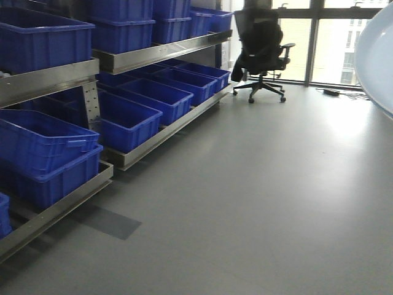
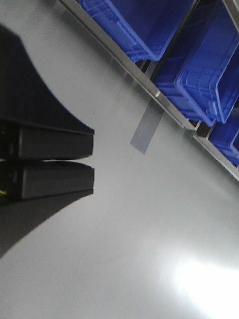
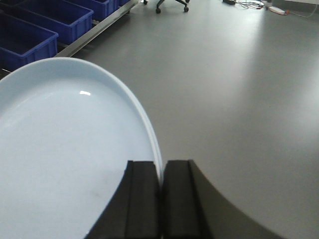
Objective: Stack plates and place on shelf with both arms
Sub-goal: 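Drive the base to the shelf of blue bins holding the plates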
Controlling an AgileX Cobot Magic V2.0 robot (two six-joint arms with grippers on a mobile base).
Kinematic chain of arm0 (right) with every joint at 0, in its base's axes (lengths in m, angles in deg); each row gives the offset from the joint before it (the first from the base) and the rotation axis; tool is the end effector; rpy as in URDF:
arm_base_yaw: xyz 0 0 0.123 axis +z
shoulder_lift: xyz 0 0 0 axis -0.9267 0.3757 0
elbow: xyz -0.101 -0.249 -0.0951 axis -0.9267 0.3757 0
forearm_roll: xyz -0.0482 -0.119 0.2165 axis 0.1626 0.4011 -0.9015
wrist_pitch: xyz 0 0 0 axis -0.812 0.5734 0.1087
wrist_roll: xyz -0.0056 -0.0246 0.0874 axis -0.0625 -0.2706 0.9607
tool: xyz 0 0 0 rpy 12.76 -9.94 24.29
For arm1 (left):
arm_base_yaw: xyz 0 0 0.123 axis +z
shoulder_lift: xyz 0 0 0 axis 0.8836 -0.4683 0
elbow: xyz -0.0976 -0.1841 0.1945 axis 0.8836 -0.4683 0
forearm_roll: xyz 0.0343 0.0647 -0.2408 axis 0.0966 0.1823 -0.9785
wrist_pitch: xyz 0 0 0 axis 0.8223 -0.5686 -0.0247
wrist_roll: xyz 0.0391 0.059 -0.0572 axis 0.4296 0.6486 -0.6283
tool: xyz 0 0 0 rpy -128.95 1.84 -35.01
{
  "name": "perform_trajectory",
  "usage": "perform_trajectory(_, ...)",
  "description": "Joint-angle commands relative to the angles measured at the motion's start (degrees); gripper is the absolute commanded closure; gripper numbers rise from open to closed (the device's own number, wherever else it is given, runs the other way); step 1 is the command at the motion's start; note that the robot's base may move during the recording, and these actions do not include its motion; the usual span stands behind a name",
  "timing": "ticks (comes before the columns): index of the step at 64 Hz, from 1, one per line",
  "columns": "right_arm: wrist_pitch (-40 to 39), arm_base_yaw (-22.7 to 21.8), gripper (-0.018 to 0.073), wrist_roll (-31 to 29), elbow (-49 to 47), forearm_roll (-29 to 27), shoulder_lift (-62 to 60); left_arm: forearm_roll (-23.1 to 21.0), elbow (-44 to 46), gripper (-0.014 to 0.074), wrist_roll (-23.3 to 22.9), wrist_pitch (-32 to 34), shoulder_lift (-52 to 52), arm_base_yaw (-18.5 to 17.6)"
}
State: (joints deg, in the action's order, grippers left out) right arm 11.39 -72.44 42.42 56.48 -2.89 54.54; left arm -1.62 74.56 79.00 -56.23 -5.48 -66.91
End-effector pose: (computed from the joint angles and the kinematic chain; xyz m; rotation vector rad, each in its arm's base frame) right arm 0.1010 -0.0148 0.3032 0.1728 1.8488 -0.0867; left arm 0.1437 -0.0097 0.2791 -0.0272 2.0243 -0.0861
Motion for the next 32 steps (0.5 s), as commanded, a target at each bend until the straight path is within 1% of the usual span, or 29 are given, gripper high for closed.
perform_trajectory(1, -5.79, -0.17, 0.0535, -0.11, -1.76, 0.61, -0.03, 0.06, 1.71, 0.0510, -0.38, 4.69, 0.12, -0.01)
perform_trajectory(32, -5.79, -0.17, 0.0535, -0.11, -1.76, 0.61, -0.03, 0.06, 1.71, 0.0510, -0.38, 4.69, 0.12, -0.01)
